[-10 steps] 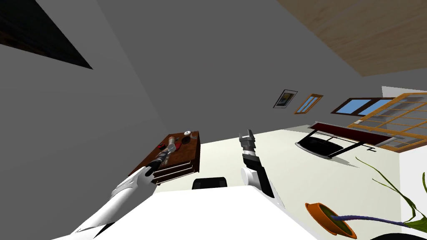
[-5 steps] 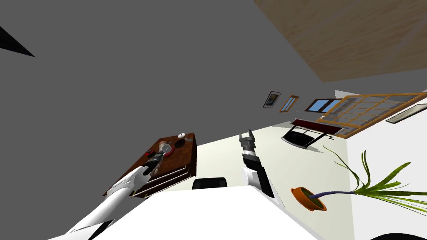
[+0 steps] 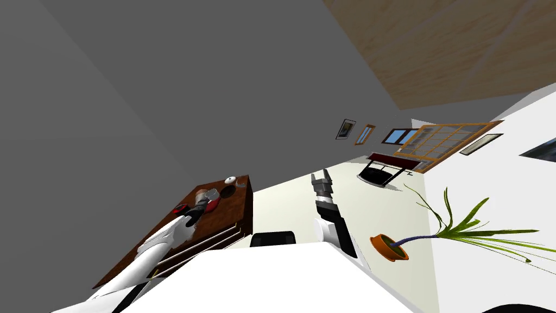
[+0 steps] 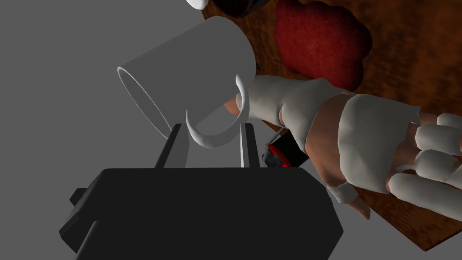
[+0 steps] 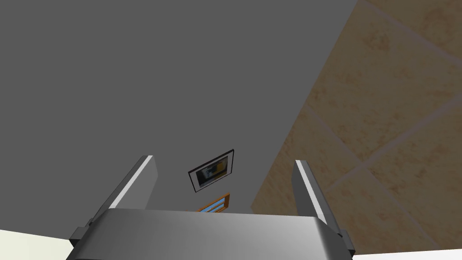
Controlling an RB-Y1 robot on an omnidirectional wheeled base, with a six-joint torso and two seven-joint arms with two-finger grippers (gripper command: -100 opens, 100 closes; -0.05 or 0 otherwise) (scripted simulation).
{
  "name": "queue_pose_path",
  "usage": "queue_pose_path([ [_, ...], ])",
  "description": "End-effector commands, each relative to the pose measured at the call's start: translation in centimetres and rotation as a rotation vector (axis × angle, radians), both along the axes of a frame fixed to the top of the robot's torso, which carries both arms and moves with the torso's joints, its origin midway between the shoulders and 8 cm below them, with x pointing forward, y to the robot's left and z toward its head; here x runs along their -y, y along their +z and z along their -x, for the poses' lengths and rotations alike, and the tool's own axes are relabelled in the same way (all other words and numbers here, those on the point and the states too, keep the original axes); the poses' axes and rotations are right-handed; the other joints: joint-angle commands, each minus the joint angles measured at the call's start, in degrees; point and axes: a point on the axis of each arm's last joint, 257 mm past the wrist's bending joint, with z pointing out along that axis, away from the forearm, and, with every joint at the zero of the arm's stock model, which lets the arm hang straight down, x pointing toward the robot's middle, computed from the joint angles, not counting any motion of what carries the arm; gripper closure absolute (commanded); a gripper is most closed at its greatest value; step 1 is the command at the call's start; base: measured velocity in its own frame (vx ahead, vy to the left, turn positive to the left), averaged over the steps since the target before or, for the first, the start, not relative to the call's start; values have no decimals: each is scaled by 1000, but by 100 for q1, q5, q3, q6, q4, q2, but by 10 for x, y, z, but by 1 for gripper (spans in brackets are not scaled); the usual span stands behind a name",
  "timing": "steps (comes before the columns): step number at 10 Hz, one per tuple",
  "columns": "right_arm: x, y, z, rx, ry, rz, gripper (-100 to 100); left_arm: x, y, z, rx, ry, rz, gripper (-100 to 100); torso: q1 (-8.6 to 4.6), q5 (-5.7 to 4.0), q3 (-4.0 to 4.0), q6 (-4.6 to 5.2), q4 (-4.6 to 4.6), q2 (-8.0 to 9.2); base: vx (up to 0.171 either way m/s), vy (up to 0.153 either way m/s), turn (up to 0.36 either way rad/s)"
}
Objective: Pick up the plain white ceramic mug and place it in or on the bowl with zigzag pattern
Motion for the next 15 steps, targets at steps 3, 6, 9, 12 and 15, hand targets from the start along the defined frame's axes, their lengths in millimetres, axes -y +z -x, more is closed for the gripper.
queue_pose_path([
  [3,0,0,0,0,0,0,0,-22,3,11,15,102,25,100,5,3,0,-4,-1,2,65,-9,-141],
  [6,0,0,0,0,0,0,0,-38,4,22,29,191,45,100,3,3,-8,-1,-2,-14,99,-8,-165],
  [9,0,0,0,0,0,0,0,-49,5,30,40,253,59,100,2,2,1,-10,-1,3,65,-7,-100],
  [12,0,0,0,0,0,0,0,-46,4,27,40,240,58,-100,5,3,13,-15,2,27,11,2,-9],
  [15,0,0,0,0,0,0,0,-46,4,27,40,240,58,-100,5,3,17,-15,4,33,0,0,0],
])
